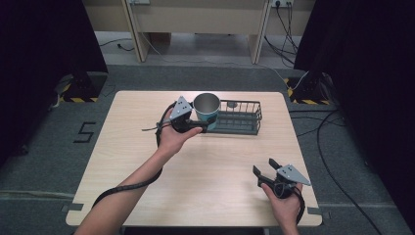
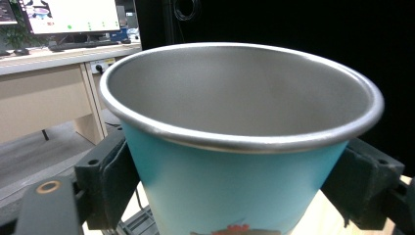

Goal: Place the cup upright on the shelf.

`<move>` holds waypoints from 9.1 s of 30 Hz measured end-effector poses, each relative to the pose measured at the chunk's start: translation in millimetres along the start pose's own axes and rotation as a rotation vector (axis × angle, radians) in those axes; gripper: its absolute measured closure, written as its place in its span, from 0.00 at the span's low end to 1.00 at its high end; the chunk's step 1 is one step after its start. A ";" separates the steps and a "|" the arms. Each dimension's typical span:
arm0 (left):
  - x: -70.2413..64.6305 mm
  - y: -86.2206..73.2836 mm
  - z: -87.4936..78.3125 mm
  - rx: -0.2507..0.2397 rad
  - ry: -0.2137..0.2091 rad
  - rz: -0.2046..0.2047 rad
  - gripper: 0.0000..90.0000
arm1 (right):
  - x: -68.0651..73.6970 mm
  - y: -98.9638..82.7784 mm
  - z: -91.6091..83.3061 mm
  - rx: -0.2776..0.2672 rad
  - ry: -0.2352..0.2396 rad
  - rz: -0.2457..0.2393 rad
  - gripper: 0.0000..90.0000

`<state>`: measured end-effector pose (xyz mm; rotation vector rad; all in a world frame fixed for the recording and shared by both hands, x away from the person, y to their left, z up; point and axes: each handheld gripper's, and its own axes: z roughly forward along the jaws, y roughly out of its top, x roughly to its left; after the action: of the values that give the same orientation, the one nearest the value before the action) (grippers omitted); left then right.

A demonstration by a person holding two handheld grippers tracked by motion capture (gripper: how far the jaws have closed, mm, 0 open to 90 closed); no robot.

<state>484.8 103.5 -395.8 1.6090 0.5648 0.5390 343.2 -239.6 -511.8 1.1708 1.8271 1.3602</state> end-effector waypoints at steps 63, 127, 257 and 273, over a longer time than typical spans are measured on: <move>1.1 24.7 96.2 0.011 0.004 -0.039 0.17 | 3.6 1.2 3.9 0.032 0.005 -0.040 0.27; 8.2 -11.6 138.9 0.125 0.092 -0.096 0.17 | 1.4 1.4 3.1 0.035 0.023 -0.020 0.26; -2.4 -38.1 68.0 0.179 0.087 -0.043 0.16 | 1.9 1.7 4.0 0.043 0.010 -0.034 0.25; -3.2 -30.0 33.4 0.155 0.069 -0.009 0.16 | 2.1 1.7 4.4 0.043 0.006 -0.032 0.25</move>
<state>502.2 78.8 -429.2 1.7382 0.6795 0.5567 346.5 -235.6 -511.5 1.1557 1.8804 1.3141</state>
